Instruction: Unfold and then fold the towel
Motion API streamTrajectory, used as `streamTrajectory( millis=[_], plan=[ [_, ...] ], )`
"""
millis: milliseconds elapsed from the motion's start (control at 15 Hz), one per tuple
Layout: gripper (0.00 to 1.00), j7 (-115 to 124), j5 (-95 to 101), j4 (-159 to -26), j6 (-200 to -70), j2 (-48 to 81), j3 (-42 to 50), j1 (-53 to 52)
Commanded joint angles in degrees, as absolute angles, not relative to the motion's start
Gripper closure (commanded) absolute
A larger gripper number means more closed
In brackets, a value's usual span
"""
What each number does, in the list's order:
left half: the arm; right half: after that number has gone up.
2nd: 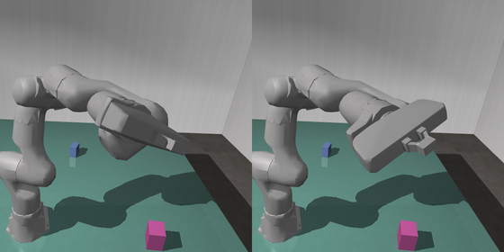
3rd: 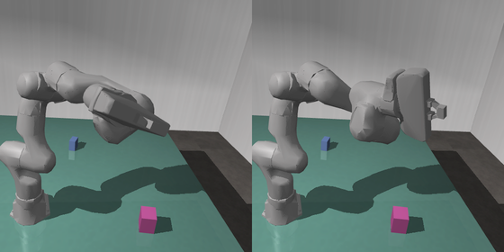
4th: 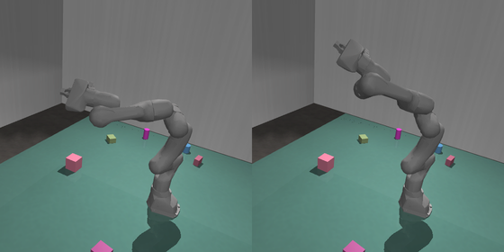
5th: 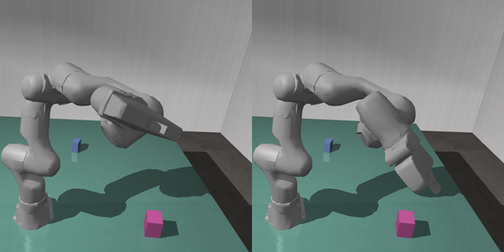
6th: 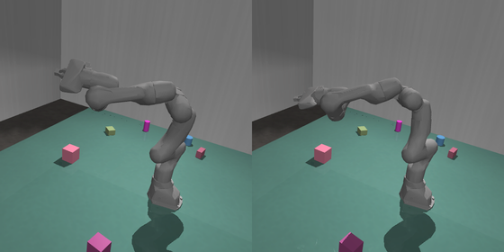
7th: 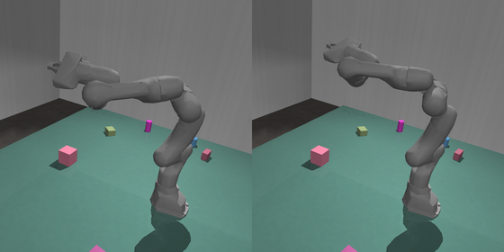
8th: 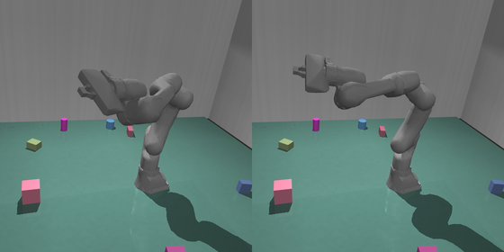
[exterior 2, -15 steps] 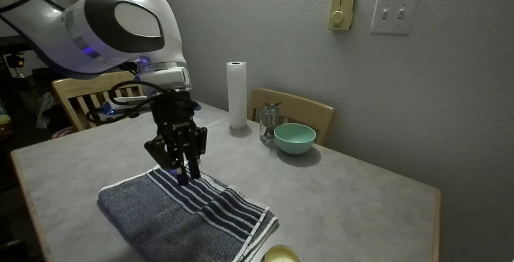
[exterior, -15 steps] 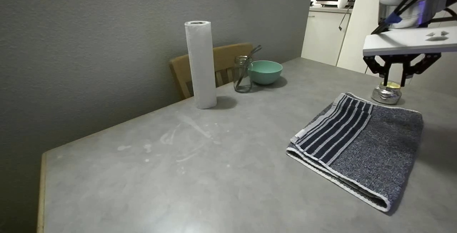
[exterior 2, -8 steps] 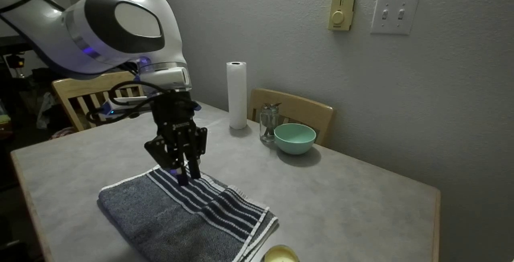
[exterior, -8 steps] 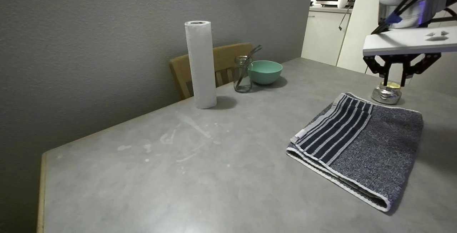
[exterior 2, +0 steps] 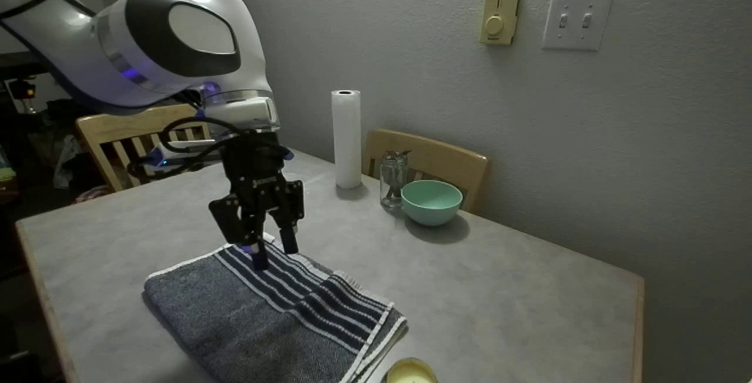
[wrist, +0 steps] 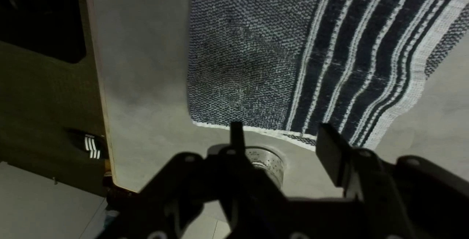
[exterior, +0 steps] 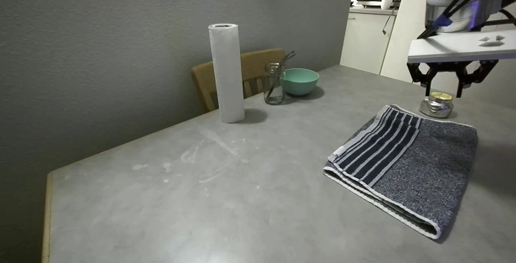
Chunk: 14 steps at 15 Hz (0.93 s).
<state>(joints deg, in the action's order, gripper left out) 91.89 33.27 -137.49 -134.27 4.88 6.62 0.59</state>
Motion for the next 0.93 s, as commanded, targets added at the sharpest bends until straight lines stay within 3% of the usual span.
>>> streamTrajectory(
  millis=[0,67,200,533,867],
  plan=[
    [0.14,89.71,30.84,-132.99,-133.99,9.64,4.48,-0.18],
    [0.06,89.04,29.95,-131.71,-134.03,11.04,3.84,-0.66],
    [0.0,87.92,28.08,-128.24,-133.87,14.59,2.54,-2.05],
    [0.0,82.73,22.16,-120.86,-132.93,22.13,0.74,-5.64],
    [0.0,84.22,22.42,-122.26,-134.35,21.58,2.76,-8.09]
  ],
)
